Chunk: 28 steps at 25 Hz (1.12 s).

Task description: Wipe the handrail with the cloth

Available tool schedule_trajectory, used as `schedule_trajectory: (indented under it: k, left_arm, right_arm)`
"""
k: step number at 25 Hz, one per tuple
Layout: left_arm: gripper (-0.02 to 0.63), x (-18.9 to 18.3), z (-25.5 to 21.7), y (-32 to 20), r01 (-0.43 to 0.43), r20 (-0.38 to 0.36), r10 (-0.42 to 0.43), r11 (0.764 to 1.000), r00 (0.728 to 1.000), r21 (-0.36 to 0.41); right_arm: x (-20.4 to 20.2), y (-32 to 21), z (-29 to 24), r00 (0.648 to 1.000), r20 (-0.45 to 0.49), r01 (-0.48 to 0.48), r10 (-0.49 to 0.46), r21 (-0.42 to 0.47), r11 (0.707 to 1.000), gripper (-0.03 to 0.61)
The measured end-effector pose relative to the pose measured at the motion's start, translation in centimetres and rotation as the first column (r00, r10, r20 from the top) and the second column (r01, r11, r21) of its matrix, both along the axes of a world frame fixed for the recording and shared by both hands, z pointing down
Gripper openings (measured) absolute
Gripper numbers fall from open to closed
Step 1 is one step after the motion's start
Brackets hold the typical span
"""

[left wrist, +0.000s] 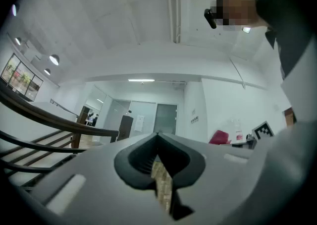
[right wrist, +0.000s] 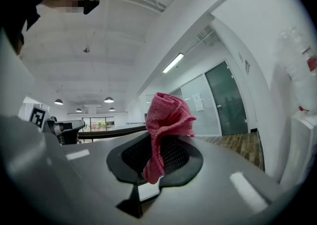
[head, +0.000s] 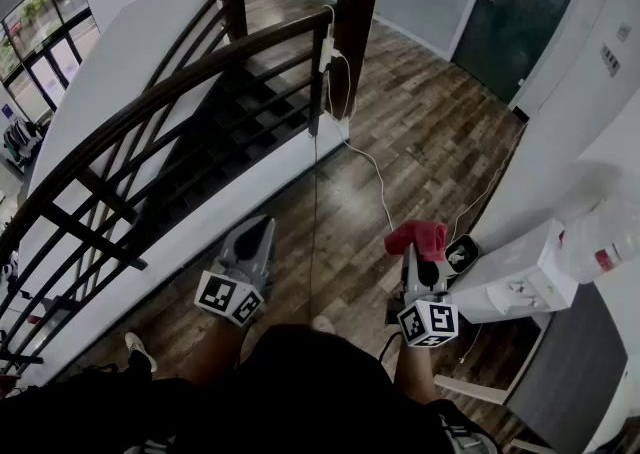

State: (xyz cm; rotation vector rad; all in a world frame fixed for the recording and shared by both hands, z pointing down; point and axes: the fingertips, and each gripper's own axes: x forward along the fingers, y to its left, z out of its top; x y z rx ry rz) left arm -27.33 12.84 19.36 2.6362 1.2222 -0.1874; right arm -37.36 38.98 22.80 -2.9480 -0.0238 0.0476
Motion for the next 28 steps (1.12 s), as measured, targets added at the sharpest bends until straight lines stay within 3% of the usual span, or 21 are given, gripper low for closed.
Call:
schedule_trajectory:
  k: [17, 23, 28]
  left_arm:
    - [-0.002, -0.5, 0.9, -1.4, 0.055, 0.024, -0.055, 0.998, 0.998, 0.024]
    - [-0.002, -0.7, 1.0, -3.0, 0.121, 0.025, -0.122, 0.992, 0.992, 0.037]
    - [-0.002, -1.2, 0.2, -5.9, 0.242, 0.016, -0.243, 0.970, 0.970, 0.035]
  right_arm:
    - [0.7, -1.0, 0.7, 0.998, 0.021, 0.066, -0.066, 0.012, 0.998, 0.041]
    - [3.1, -2.8, 0.8, 0.983, 0.026, 0.180, -0.181, 0.026, 0.983, 0.041]
    - [6.0, -5.3, -0.4, 0.951, -0.004, 0.309, -0.309, 0.033, 0.950, 0.041]
